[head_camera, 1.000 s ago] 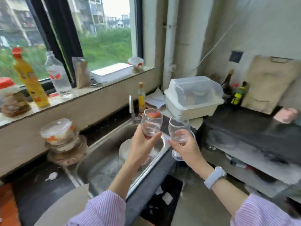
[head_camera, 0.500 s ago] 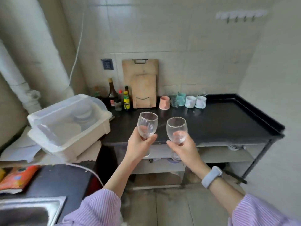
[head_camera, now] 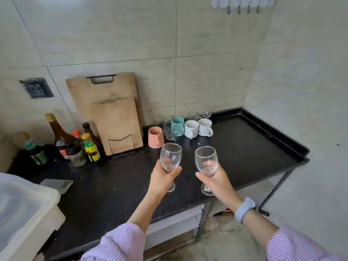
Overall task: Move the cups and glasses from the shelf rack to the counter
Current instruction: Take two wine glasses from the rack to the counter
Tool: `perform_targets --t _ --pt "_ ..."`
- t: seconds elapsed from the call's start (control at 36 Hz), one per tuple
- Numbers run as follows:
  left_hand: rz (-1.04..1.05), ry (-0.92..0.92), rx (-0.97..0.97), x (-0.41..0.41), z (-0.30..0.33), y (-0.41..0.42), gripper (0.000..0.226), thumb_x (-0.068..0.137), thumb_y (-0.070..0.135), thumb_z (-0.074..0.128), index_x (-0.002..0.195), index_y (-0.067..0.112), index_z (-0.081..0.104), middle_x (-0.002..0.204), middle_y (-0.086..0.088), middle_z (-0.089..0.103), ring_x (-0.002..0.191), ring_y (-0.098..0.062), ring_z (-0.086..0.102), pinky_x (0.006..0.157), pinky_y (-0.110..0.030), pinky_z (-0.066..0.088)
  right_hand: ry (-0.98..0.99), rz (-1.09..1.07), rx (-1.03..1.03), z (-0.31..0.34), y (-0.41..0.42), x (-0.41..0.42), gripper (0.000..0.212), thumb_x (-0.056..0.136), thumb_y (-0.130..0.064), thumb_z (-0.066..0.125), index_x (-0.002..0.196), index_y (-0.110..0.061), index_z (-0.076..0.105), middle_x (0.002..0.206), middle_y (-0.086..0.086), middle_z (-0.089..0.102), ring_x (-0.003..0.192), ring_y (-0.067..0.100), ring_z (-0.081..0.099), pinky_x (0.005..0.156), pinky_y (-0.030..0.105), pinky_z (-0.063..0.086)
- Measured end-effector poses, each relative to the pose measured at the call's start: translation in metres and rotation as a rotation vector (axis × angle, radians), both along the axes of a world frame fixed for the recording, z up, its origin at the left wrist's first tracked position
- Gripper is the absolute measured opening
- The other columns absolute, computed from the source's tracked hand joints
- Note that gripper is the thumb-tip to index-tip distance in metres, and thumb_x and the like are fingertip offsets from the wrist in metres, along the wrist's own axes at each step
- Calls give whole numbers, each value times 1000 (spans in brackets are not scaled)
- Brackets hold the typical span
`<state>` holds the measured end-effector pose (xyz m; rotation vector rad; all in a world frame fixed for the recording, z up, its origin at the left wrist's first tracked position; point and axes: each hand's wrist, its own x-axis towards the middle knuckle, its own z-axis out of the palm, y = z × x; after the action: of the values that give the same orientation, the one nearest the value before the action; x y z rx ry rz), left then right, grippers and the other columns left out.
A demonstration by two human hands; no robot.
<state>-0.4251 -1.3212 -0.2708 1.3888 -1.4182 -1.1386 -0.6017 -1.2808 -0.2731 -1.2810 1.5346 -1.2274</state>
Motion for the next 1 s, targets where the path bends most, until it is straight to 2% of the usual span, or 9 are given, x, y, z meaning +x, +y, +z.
perform_targets --t 0.14,0.28,0.53,0.67,0.78,0.83,0.89,0.94,1.0 --pt "12 -9 91 -12 -28 -54 38 79 27 70 111 20 51 102 4 60 87 -12 59 78 -26 42 -10 1 99 -26 -47 -10 36 81 -18 68 111 -20 48 101 -3 60 93 7 59 68 11 43" --pt "4 -51 168 -22 -60 -104 42 78 26 71 113 18 51 107 1 62 94 -16 59 82 -28 43 -19 0 183 -57 -99 -19 37 80 -15 68 111 -17 47 103 2 59 92 9 58 70 14 43" --pt "70 -160 264 -49 -111 -207 44 73 29 76 111 15 57 104 -2 67 93 -20 63 86 -34 50 -8 108 277 -114 -220 -43 43 81 -17 66 117 -17 43 106 3 56 94 13 58 68 13 42" --pt "131 -162 309 -63 -138 -259 43 70 30 78 107 19 57 102 0 67 91 -18 63 84 -32 51 -27 89 308 -146 -274 -55 47 79 -16 69 115 -22 40 98 -12 52 88 6 56 62 8 45" --pt "227 -130 320 -71 -157 -291 45 69 30 79 108 17 59 101 -1 68 92 -19 63 86 -35 51 -6 104 326 -169 -311 -61 51 77 -20 72 115 -26 39 101 -20 49 95 6 54 79 17 44" --pt "272 -124 313 -74 -164 -304 46 70 29 78 109 15 60 101 -2 67 92 -19 63 86 -34 51 -15 115 331 -177 -326 -61 53 77 -20 72 118 -26 38 104 -19 49 101 9 53 86 24 46" --pt "313 -135 316 -76 -171 -316 46 70 30 78 108 13 60 101 -3 67 90 -20 63 86 -34 51 -20 124 330 -182 -340 -61 57 76 -20 73 121 -26 38 111 -13 49 107 10 51 90 24 44" --pt "358 -140 314 -78 -177 -327 41 71 31 78 104 13 61 97 -2 67 87 -18 63 83 -32 51 -52 131 329 -187 -353 -61 58 75 -21 74 122 -27 39 117 -11 48 111 13 51 94 28 46" --pt "396 -130 294 -79 -182 -334 35 70 30 78 97 17 60 91 2 67 80 -13 62 74 -24 48 -90 136 316 -190 -364 -60 59 75 -20 74 123 -26 41 121 -9 48 115 15 50 99 35 47"
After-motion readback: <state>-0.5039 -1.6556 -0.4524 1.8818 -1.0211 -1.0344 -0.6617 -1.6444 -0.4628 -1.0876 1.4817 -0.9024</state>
